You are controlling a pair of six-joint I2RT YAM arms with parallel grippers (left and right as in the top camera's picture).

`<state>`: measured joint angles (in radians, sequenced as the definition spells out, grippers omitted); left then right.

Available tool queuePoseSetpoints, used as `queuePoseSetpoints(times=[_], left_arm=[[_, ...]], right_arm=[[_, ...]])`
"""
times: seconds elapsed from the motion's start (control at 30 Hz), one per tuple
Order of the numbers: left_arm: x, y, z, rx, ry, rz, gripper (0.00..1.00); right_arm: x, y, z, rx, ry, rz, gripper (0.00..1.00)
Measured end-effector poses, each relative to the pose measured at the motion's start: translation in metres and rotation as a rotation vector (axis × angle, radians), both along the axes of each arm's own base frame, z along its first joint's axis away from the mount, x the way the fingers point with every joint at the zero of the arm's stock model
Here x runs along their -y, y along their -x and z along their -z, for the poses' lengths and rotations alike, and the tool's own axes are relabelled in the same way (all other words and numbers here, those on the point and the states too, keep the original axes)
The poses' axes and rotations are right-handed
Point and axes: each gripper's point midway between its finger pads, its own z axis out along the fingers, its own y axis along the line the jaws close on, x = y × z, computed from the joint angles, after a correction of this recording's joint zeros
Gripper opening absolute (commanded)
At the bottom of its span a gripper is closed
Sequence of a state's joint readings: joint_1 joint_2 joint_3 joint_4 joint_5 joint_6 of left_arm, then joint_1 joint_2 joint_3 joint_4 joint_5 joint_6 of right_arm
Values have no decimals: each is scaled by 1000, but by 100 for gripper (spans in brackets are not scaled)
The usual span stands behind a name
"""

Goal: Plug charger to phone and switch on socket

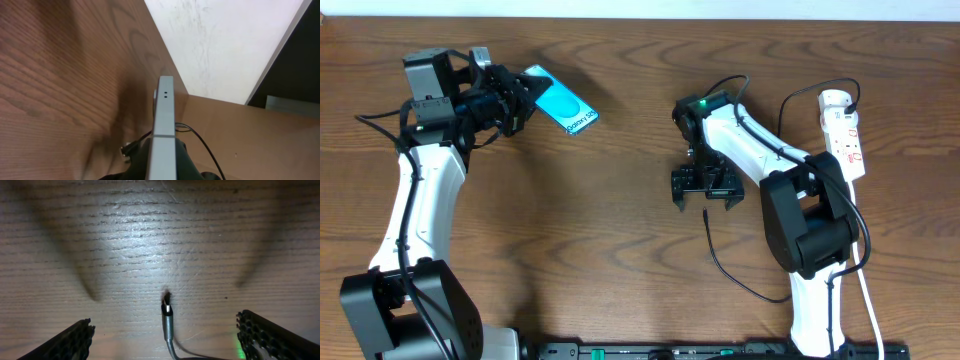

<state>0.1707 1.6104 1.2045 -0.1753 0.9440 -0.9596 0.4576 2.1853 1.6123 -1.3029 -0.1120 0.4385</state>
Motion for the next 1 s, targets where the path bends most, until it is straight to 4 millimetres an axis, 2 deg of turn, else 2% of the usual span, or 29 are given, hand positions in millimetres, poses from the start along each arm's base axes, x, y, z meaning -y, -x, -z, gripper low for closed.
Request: queuePoseSetpoints(times=[0.17,0.23,0.37,0.57,0.67,0.73,1.0], left_arm=[[0,0,1,-4,-1,-1,7],[0,0,1,-2,-4,-1,7],[0,0,1,4,-10,3,7],[0,0,1,3,-10,3,7],[0,0,1,3,-11,3,7],[0,0,1,3,-11,3,7],[0,0,1,3,-11,3,7]], right_arm=[[2,4,2,-14,7,0,88],[4,10,8,-27,15,3,83],[6,19,16,-53,14,18,81],[3,22,17,-60,-6,27,71],[2,23,17,-63,-7,34,61],[2,23,17,-64,-8,35,51],[3,23,18,-62,0,40,28]])
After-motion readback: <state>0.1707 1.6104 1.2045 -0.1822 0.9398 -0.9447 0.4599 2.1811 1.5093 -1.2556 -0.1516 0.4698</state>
